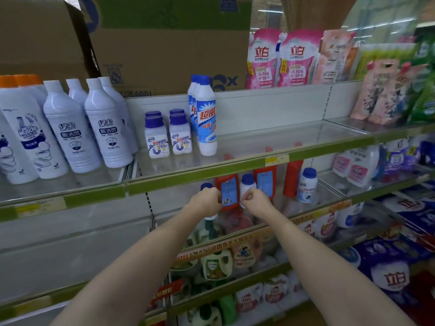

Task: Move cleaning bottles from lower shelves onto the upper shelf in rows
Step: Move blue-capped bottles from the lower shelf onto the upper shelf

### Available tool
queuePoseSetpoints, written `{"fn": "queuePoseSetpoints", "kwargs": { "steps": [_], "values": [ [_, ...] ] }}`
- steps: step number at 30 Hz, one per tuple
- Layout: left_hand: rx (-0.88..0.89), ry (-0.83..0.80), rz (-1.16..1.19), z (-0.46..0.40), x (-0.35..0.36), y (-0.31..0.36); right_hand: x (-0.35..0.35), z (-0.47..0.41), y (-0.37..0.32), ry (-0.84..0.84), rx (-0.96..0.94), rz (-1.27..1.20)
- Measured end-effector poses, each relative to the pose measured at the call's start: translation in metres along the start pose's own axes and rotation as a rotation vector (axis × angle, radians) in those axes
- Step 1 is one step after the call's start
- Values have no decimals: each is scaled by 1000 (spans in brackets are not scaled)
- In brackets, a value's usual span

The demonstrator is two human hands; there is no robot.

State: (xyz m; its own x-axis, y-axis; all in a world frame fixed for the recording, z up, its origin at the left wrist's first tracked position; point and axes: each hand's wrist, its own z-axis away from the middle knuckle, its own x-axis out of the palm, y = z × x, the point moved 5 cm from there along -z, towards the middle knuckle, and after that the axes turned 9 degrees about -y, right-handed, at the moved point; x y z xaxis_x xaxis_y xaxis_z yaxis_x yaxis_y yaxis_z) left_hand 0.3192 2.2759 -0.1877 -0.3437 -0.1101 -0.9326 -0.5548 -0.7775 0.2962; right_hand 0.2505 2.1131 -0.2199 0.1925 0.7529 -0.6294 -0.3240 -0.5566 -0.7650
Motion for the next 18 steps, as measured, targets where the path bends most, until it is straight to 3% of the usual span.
{"fn": "queuePoseSetpoints", "kwargs": {
  "steps": [6, 12, 18],
  "values": [
    [-108, -44, 136, -12, 32, -35, 33, -10, 26, -43, 37, -81],
    [-213, 87, 338, -36, 54, -65, 68, -62, 66, -118, 110, -57],
    [-355, 112, 517, -63, 71, -82, 88, -98, 66, -147, 37, -105]
  ]
}}
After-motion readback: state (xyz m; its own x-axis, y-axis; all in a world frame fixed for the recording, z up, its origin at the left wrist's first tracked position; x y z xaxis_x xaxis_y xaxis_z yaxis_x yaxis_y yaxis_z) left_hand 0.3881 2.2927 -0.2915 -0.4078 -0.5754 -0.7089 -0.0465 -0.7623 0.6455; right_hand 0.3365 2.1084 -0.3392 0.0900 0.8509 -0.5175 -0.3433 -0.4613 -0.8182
